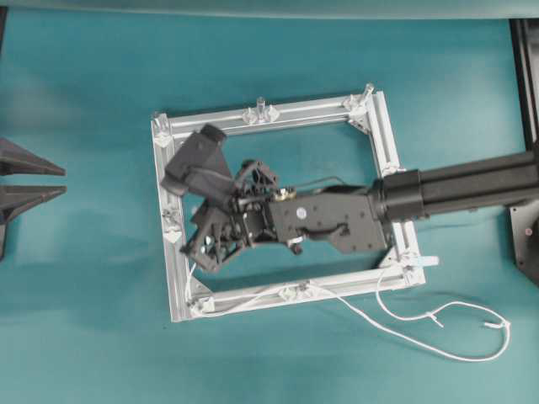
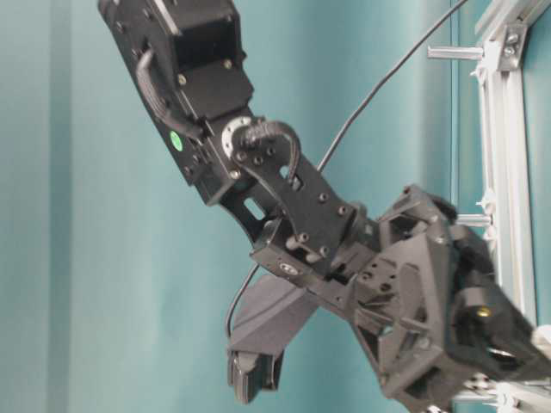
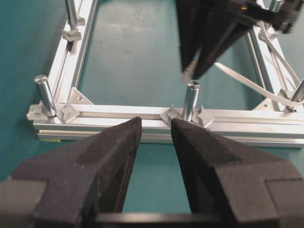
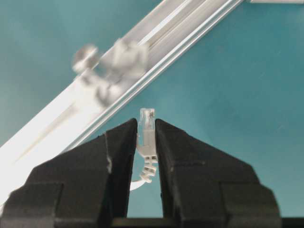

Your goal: Move the cable alternately left and right between 8 pins so it hooks onto each one.

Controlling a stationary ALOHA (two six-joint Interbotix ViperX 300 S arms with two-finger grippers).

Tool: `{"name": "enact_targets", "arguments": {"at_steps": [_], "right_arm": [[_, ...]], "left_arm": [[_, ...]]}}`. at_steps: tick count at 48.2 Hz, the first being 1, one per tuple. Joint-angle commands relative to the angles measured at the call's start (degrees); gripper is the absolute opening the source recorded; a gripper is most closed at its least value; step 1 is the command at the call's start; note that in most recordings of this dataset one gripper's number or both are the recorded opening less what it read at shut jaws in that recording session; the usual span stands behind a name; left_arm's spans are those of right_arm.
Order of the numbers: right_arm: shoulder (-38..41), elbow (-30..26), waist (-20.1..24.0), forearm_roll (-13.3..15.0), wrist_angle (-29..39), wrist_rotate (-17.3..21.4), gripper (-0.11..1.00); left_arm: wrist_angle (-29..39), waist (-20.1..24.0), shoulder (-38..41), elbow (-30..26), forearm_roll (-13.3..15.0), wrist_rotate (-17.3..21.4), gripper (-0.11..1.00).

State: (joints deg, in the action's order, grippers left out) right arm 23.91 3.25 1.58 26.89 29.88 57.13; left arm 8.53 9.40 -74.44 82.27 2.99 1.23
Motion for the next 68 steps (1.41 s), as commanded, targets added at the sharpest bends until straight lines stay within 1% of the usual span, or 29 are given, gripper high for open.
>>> {"name": "enact_targets", "arguments": {"at_steps": [1, 7, 14, 21, 24, 27, 33, 39, 44, 47, 52, 59, 68], "right_arm": [[-2.8, -1.1, -1.6, 0.3, -0.8, -1.3, 0.16], [-2.3, -2.6, -3.6, -0.1, -0.6, -4.2, 0.16], [-0.3, -6.2, -5.2, -1.1, -0.5, -7.6, 0.16], [3.1, -11.0, -6.3, -4.8, 0.1, -12.9, 0.16], [4.3, -12.9, -6.8, -6.9, 0.7, -15.5, 0.16], [5.4, -14.9, -7.1, -8.9, 1.6, -18.5, 0.16], [7.6, -19.2, -7.9, -13.0, 4.4, -25.8, 0.16], [9.8, -23.2, -8.6, -16.2, 6.8, -31.7, 0.16], [11.7, -26.7, -9.1, -18.4, 8.3, -35.2, 0.16], [13.3, -29.2, -9.1, -19.5, 9.2, -36.7, 0.16], [15.4, -33.0, -9.3, -20.3, 10.3, -38.0, 0.16], [18.1, -38.1, -9.8, -20.4, 11.3, -38.1, 0.16], [19.5, -41.7, -11.3, -20.4, 11.3, -38.2, 0.16]], "left_arm": [[-0.3, 0.0, 0.4, -0.9, 0.0, 0.2, 0.44], [-0.3, 0.0, 0.4, -0.9, 0.1, 0.2, 0.44], [-0.3, 0.0, 0.4, -0.9, 0.0, 0.2, 0.44], [-0.3, 0.0, 0.4, -0.9, 0.0, 0.2, 0.44], [-0.3, 0.0, 0.4, -0.9, 0.0, 0.2, 0.44], [-0.3, 0.0, 0.4, -0.9, 0.0, 0.2, 0.44], [-0.3, 0.0, 0.4, -0.9, 0.1, 0.2, 0.44], [-0.3, -0.1, 0.4, -0.9, 0.0, 0.2, 0.44], [-0.3, 0.0, 0.4, -0.9, 0.1, 0.2, 0.44], [-0.3, 0.0, 0.4, -0.9, 0.0, 0.2, 0.44], [-0.3, -0.1, 0.4, -0.9, 0.0, 0.2, 0.44], [-0.3, -0.1, 0.4, -0.9, 0.0, 0.2, 0.44], [-0.3, 0.0, 0.4, -0.9, 0.0, 0.2, 0.44]]}}
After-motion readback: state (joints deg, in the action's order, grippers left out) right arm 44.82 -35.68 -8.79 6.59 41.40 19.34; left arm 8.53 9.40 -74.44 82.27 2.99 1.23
